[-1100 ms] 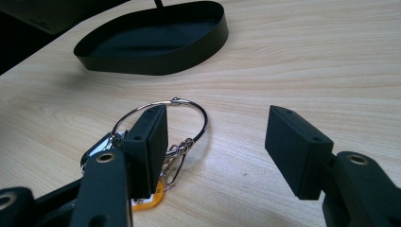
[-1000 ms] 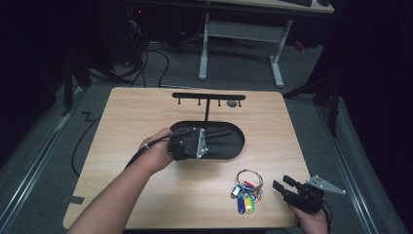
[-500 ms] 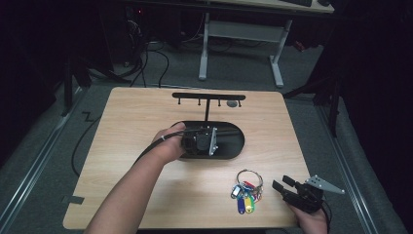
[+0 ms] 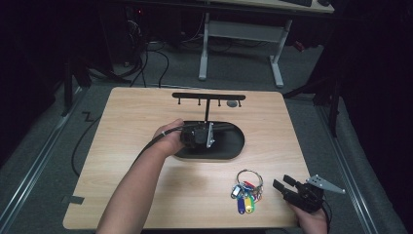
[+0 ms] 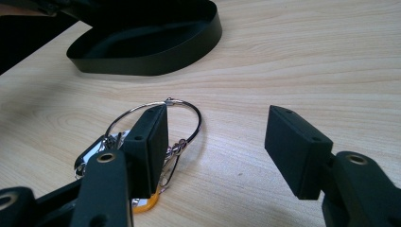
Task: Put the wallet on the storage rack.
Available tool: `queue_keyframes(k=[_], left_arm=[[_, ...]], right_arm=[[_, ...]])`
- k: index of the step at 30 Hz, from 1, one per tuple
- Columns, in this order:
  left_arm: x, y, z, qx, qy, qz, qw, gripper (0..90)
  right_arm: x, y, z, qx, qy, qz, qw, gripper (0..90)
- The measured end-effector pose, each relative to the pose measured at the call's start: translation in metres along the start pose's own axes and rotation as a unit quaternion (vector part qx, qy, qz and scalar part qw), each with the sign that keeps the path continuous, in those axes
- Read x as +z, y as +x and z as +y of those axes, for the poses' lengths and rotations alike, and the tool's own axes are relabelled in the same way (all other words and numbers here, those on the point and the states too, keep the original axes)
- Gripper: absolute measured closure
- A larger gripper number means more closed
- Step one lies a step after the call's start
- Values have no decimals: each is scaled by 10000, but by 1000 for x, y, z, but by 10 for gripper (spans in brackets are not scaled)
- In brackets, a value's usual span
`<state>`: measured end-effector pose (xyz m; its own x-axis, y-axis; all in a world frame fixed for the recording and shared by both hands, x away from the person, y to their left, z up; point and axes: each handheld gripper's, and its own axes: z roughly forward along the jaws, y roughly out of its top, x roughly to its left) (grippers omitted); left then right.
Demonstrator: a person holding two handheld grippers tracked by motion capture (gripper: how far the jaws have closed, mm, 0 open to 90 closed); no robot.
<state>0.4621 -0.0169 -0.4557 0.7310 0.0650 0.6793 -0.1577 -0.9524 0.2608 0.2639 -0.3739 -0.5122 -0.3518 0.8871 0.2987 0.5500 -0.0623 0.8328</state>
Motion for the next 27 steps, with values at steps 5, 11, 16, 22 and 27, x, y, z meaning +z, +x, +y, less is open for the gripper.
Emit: queue_keyframes(k=[5, 11, 16, 22, 27], left_arm=[[8, -3, -2, 85, 20, -45, 10000, 740], [16, -8, -3, 232, 251, 27, 9994, 731], [16, -11, -8, 283, 454, 7, 9986, 724], [12, -10, -11, 10, 653, -178, 9977, 641], [9, -11, -14, -161, 597, -206, 9979, 625]], right_arm=[[1, 1, 0, 0, 28, 2, 10000, 408], [2, 2, -1, 6, 49, 16, 10000, 408], [3, 5, -1, -51, 81, 33, 9999, 408], [3, 6, -1, -72, 90, 13, 9999, 408], [4, 7, -1, -114, 114, 2, 9999, 408]])
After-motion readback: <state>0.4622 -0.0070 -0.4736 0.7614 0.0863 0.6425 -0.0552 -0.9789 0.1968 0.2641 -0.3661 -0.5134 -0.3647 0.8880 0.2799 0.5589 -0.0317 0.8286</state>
